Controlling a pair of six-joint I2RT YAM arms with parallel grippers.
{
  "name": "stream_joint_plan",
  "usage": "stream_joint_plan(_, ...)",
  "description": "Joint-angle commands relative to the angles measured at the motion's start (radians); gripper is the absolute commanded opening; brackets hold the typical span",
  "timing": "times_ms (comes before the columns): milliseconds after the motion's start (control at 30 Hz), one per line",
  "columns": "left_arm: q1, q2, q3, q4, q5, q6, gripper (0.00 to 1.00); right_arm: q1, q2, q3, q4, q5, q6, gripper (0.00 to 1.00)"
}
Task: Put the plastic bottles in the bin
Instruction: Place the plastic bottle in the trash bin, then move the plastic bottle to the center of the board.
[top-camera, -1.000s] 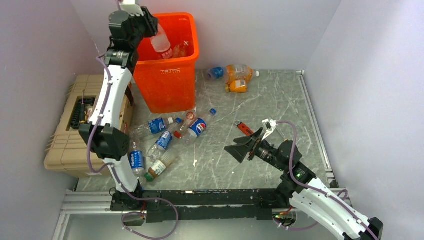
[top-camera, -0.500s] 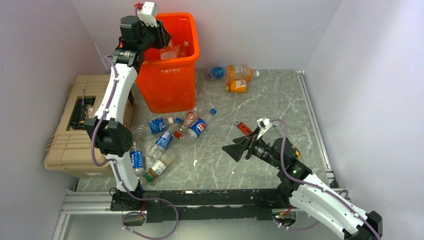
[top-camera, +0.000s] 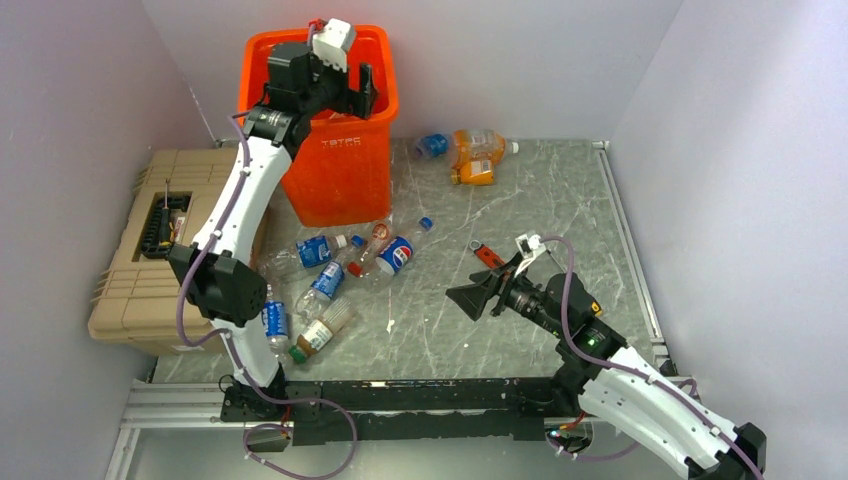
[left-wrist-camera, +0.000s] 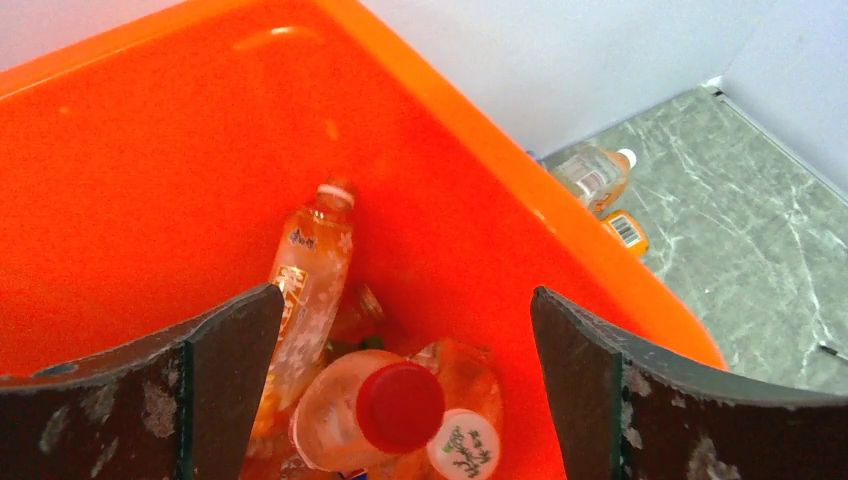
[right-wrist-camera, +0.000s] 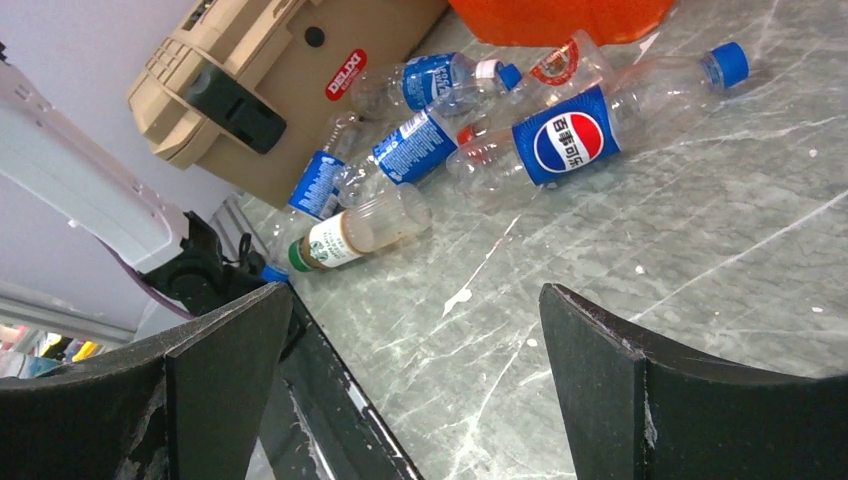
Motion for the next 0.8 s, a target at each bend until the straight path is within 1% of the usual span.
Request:
stream_joint_plan(0,-0.005,-0.084,0.021,0.016,-0.078,0.016,0.99,0.003,-0.017,0.062,-0.017,0.027,-0.036,1.0)
stream_joint_plan(100,-0.007,-0.15,0.048,0.063,-0.112,-0.047,0.99,0.003,-0.024,0.076,-0.035,0.051,-0.046,1.0)
stream_joint_plan(167,-0.011,-0.222,0.028,0.13,-0.13,-0.092,1.0,0.003,-0.031,0.085,-0.048,0.08,-0.048,1.0)
stream_joint_plan(267,-0.022,-0.364,-0.059,0.258,-0.13,-0.145,0.99,0.003,-0.039,0.099,-0.059,0.151,-0.037,1.0)
stream_joint_plan(367,-0.029,-0.499,-0.161,0.289,-0.061,-0.193,0.99,0.002,-0.058,0.101,-0.078,0.26,0.018,1.0)
stream_joint_plan(467,-0.033,-0.613,-0.267,0.211,0.051,-0.211,1.0,0.001,-0.075,0.102,-0.09,0.377,0.048,1.0)
stream_joint_plan(533,-0.034,-0.682,-0.371,0.144,0.123,-0.196,0.99,0.001,-0.065,0.116,-0.113,0.463,0.061,1.0)
stream_joint_plan(600,-0.039,-0.74,-0.479,0.067,0.174,-0.174,0.99,0.001,-0.032,0.144,-0.154,0.568,0.072,1.0)
stream_joint_plan(733,-0.068,-0.833,-0.663,-0.075,0.28,-0.093,1.0,0.001,0.068,0.179,-0.173,0.694,0.104,1.0)
stream_joint_plan(767,-0.092,-0.849,-0.7,-0.107,0.272,-0.062,1.0,0.0,0.09,0.177,-0.159,0.711,0.116,1.0)
